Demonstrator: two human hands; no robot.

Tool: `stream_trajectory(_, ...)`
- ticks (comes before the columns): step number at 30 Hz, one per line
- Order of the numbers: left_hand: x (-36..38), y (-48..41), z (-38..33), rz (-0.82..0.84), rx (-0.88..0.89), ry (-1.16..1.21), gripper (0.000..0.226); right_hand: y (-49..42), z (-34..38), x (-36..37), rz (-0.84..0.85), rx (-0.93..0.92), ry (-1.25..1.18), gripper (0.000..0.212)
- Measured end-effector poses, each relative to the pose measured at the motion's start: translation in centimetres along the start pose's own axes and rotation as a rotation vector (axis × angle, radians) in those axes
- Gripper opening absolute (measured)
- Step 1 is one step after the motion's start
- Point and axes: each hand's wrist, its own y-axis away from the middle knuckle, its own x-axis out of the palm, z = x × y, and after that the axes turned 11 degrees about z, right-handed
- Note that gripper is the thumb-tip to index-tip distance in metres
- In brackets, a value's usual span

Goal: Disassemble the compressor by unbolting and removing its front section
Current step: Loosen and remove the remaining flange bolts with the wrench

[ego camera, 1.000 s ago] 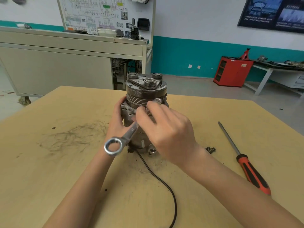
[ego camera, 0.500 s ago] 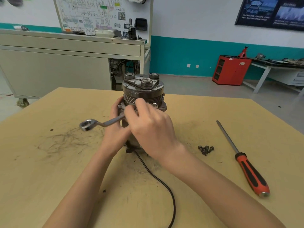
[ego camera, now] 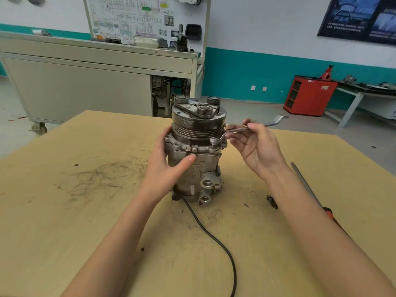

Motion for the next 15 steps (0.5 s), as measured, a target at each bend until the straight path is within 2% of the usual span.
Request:
stream_trajectory(3, 0.0, 0.0, 0.0, 0.007, -0.008, -0.006, 0.086, -1.2, 0.2, 0.0, -0.065, 0.019, -0.066, 0.021)
stream_trajectory(6, 0.0, 0.0, 0.0, 0.009, -0.021, -0.012, 0.087, -1.3, 2.4, 0.0, -0.110, -0.157, 0.092, 0.018)
stream_trajectory(8, 0.0, 0.0, -0.1, 0.009, -0.020, -0.015, 0.089, -0.6, 3.6, 0.4, -0.148, -0.270, 0.391, 0.016)
stream_trajectory(10, 0.0, 0.1, -0.2, 0.009, -0.016, -0.011, 0.089, 0.6, 3.4, 1.1, -0.188, -0.290, 0.801, 0.017)
stream_trajectory(12, 0.0, 0.1, -0.2, 0.005, -0.011, -0.011, 0.089, 1.5, 2.0, 1.9, -0.173, -0.226, 1.172, 0.016)
stream_trajectory(15, 0.1, 0.0, -0.2, 0.002, 0.003, -0.020, 0.090, 2.3, -0.2, 3.1, -0.069, -0.112, 1.587, 0.022)
